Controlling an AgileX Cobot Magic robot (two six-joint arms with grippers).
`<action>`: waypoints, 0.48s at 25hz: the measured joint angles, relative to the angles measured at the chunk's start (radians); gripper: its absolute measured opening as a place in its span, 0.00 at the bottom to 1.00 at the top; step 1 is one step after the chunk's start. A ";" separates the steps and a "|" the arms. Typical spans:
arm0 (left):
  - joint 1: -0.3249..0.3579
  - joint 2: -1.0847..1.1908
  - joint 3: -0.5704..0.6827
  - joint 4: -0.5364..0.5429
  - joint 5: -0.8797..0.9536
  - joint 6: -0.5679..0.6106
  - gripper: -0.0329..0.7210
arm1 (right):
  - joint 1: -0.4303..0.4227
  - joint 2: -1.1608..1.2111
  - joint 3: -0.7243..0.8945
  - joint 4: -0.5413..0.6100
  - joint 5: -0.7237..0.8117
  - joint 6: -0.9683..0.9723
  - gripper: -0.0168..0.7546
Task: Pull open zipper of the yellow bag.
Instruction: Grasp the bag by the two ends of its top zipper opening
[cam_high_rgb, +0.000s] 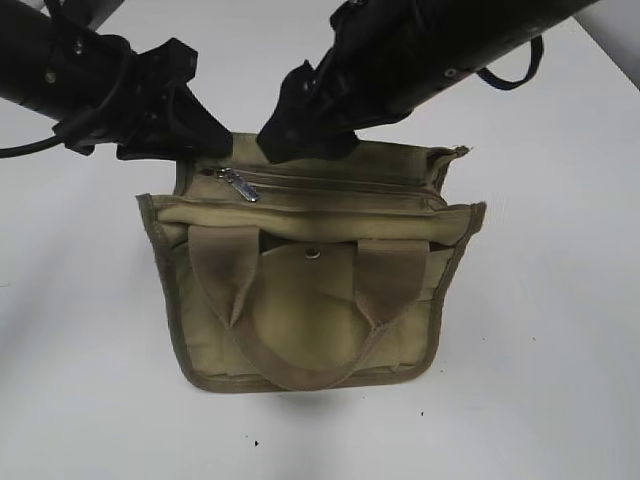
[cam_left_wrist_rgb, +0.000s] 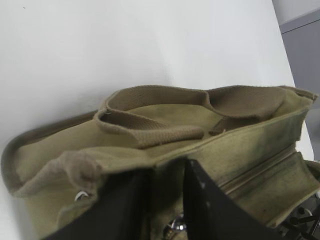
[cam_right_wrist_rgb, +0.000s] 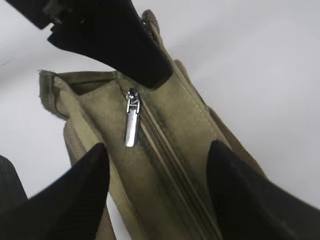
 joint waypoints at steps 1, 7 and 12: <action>-0.002 0.000 0.000 -0.001 0.001 0.000 0.29 | 0.005 0.017 -0.007 0.000 -0.006 -0.007 0.65; -0.003 0.000 -0.004 -0.023 0.027 0.002 0.06 | 0.030 0.101 -0.064 -0.001 -0.016 -0.039 0.65; -0.003 0.000 -0.041 -0.024 0.080 0.002 0.05 | 0.045 0.148 -0.073 -0.001 -0.019 -0.063 0.61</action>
